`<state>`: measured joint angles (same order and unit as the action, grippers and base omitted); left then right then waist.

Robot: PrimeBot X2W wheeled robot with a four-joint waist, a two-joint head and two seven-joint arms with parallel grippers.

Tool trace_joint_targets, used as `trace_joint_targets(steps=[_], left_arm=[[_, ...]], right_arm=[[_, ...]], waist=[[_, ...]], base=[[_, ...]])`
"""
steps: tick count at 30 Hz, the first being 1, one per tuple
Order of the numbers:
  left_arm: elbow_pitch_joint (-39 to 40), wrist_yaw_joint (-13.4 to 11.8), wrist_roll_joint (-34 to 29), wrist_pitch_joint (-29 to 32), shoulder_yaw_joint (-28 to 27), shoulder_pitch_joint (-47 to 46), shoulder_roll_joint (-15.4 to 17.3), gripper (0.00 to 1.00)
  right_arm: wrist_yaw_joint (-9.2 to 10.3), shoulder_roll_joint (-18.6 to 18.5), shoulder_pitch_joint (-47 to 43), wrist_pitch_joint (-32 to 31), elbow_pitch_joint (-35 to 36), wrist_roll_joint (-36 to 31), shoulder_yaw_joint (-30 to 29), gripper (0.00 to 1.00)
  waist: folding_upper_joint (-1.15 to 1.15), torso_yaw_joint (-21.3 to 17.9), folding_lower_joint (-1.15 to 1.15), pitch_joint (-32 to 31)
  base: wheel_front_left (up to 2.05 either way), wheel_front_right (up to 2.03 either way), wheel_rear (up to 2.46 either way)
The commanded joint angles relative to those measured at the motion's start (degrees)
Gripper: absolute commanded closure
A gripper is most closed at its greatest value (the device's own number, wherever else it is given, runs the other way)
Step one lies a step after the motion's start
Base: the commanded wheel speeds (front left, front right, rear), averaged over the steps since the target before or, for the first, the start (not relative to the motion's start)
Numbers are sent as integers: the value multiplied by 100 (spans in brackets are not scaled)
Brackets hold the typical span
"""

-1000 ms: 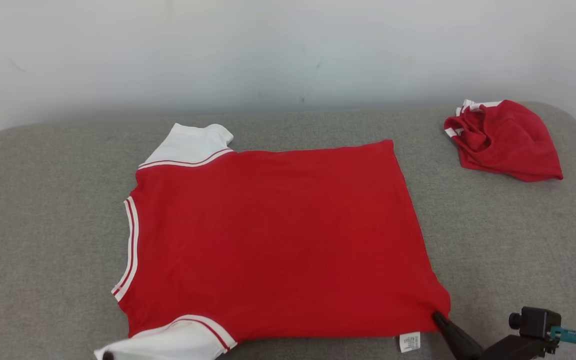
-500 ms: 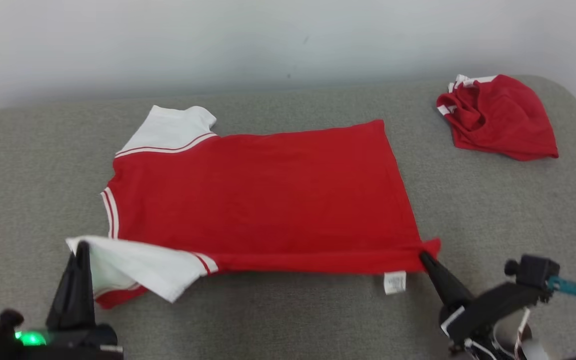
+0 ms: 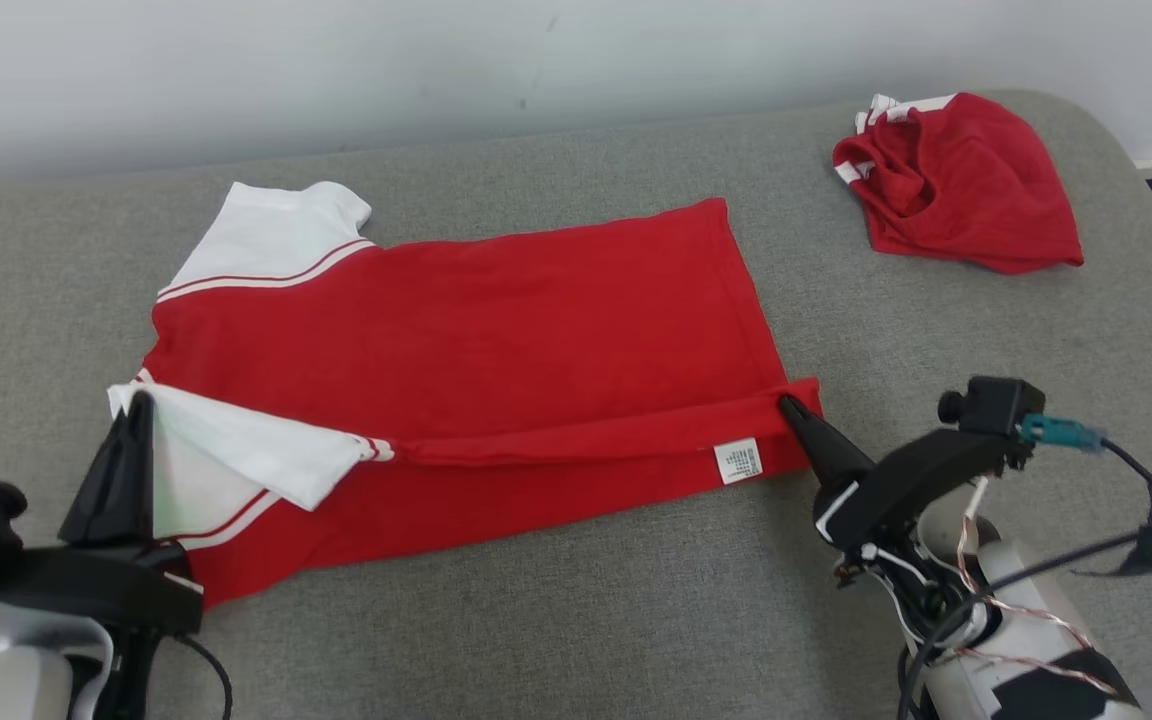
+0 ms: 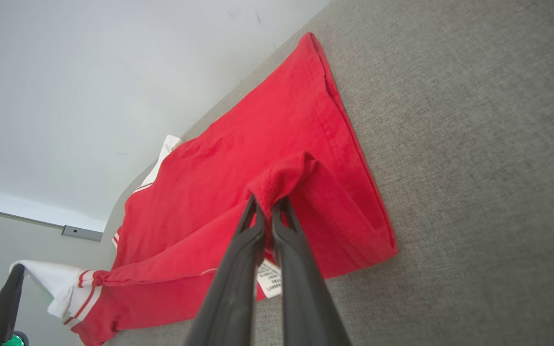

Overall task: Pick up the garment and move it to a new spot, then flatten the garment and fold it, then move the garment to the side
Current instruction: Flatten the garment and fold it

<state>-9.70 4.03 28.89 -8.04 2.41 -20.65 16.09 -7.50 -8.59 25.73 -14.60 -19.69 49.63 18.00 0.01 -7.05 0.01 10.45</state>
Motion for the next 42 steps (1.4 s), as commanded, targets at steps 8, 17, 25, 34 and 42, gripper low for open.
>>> trace_joint_targets(steps=[8,17,25,34,42], left_arm=[[-1018,196,2,-47,192,-776,201,100],[-1598,277,-24,-324,420,-1133,247,0],[-1666,248,-66,-634,350,-891,206,0],[-1154,39,-114,-706,240,3,-40,0],[-843,-161,-261,-716,161,642,-221,0]], right_arm=[[2,196,756,132,-866,-144,112,100],[2,177,1110,537,-1280,-236,346,0],[2,-146,964,1102,-1238,-319,631,0],[2,-594,484,1380,-1065,-657,927,0],[2,-770,221,1458,-970,-1030,829,0]], waist=[[-1,-31,-1,123],[-1,-37,-1,154],[-1,37,-1,16],[-1,204,-1,-139],[-1,289,-1,-56]], base=[[0,0,0],[0,0,0],[0,0,0],[0,0,0],[0,0,0]])
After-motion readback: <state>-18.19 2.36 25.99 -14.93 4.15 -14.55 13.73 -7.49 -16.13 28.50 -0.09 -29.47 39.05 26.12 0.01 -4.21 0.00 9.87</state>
